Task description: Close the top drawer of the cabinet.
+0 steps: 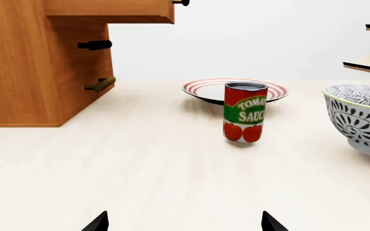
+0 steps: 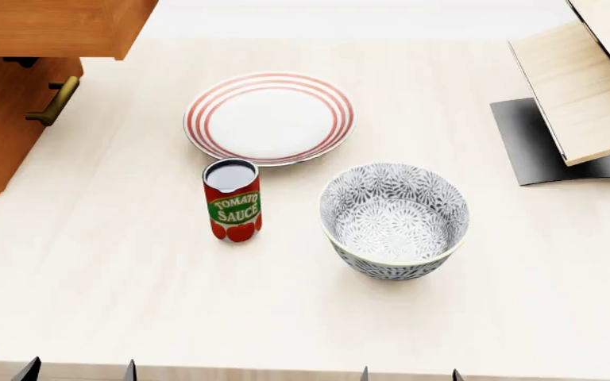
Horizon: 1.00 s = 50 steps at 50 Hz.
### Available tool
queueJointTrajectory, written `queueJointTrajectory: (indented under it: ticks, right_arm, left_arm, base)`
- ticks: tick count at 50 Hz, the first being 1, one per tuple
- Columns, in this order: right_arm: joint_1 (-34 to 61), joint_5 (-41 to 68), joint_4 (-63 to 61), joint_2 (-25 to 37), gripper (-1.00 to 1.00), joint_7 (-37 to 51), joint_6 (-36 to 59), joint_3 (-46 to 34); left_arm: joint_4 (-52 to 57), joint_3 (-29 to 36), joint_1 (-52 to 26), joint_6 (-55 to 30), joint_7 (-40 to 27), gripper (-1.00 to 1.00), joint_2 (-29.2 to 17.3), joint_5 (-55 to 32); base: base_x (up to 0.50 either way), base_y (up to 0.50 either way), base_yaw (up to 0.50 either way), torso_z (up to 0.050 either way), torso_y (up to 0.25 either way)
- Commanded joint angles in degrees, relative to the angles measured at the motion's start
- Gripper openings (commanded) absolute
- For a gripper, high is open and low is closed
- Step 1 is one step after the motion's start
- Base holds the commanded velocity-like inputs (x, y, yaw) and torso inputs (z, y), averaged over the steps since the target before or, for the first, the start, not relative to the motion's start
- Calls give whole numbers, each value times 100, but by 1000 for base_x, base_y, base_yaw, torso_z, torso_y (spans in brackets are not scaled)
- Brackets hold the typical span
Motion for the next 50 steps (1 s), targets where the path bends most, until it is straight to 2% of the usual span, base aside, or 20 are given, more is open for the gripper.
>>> queueJointTrajectory:
  ticks: [1,14,17,21,23,25,26,29,31,33,50]
  right_arm:
    - [10,235,28,235,100,291,-31,-292]
    - [4,348,-48,367,100,497,-36,-390]
    - [1,437,-237,409,100,477,235,-424]
    - [-93,680,-1423,459,100,680,1192,-261]
    - [84,769,-2418,563,100,797,2177,-257]
    - [336,956,-2915,605,100,868,3085,-217]
    - [587,1218,-3457,628,100,879,3698,-104]
    - [1073,1223,-3998,657,100,1150,4440,-62]
    - [1233,1132,-4190,697,100,1273,4643,-161]
    - [1281,1015,-4238,743,100,1353,4661,-295]
    - [1278,867,-3996,884,100,1490,4496,-532]
  left_arm:
    - [-7,169,1,14,-169,100,-144,-144]
    - [-27,383,-19,48,-388,100,-305,-297]
    - [45,411,-5,-20,-415,100,-333,-348]
    - [1272,394,132,-1091,-530,100,-384,-587]
    - [2257,566,-69,-1993,-667,100,-457,-392]
    - [2814,570,-273,-2603,-673,100,-478,-502]
    - [3352,605,-551,-3203,-743,100,-501,-476]
    - [3976,492,-911,-3943,-776,100,-474,-695]
    - [4512,404,-1262,-4690,-804,100,-448,-903]
    - [4731,428,-1415,-4949,-846,100,-449,-957]
    - [4190,650,-1417,-4479,-1031,100,-603,-858]
  base:
    - [0,0,0,0,0]
    - [0,0,0,0,0]
    - [0,0,0,0,0]
    - [0,0,0,0,0]
    - [0,0,0,0,0]
    - [0,0,0,0,0]
    - [0,0,0,0,0]
    - [0,0,0,0,0]
    - [0,0,0,0,0]
    - [0,0,0,0,0]
    - [0,0,0,0,0]
